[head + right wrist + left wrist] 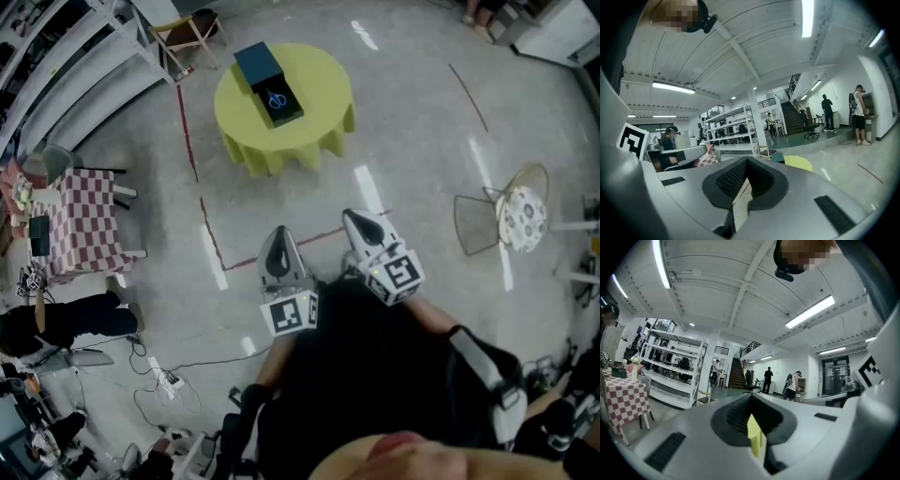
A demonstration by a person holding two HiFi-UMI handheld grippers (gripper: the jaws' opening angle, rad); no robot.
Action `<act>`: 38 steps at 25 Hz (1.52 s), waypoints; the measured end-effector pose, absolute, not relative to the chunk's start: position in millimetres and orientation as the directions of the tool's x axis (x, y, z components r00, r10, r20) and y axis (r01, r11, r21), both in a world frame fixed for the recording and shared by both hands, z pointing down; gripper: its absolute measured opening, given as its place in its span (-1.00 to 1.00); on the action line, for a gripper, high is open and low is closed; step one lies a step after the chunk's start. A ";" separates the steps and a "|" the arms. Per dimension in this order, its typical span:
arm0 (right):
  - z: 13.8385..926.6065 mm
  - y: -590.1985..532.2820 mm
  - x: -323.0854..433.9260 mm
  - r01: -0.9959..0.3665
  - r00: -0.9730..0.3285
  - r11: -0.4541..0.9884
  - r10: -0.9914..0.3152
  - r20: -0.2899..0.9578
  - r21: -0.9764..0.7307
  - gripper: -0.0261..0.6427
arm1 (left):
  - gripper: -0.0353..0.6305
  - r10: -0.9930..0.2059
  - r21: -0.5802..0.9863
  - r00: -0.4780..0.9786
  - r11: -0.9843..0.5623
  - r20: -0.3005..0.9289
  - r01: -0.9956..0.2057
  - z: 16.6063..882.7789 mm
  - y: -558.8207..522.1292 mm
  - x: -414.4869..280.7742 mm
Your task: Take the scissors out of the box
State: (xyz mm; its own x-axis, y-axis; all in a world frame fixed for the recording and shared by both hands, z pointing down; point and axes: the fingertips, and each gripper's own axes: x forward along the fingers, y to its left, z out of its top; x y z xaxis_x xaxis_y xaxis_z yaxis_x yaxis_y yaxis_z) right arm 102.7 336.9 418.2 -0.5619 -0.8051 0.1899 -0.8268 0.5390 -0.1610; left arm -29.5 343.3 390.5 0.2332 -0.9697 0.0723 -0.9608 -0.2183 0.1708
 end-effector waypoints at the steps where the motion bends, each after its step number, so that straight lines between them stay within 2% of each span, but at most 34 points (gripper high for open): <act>1: 417.8 336.1 101.2 -0.828 -0.560 0.537 -0.808 0.186 -0.158 -0.93 | -0.90 -0.969 0.173 0.234 -0.219 0.072 -0.960 390.0 343.1 -31.8; 24: 431.1 298.8 20.8 -0.872 -0.489 0.473 -0.845 0.217 -0.126 -0.93 | -0.90 -0.952 0.206 0.301 -0.284 0.054 -0.936 398.3 305.5 -112.2; 31: 440.6 238.2 14.7 -0.854 -0.521 0.500 -0.825 0.220 -0.146 -0.93 | -0.90 -0.958 0.190 0.278 -0.262 0.063 -0.946 403.1 248.6 -111.7; 38: 446.3 131.0 25.2 -0.823 -0.568 0.551 -0.790 0.232 -0.140 -0.93 | -0.90 -0.968 0.173 0.235 -0.218 0.085 -0.960 410.5 152.1 -92.4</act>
State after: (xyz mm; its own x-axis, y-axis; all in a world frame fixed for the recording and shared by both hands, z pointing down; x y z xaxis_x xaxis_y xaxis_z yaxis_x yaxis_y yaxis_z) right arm 25.2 131.0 446.3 -0.5680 -0.7895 0.2325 -0.8228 0.5507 -0.1402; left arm -92.4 152.1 410.5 0.2349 -0.9683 0.0853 -0.9605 -0.2177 0.1734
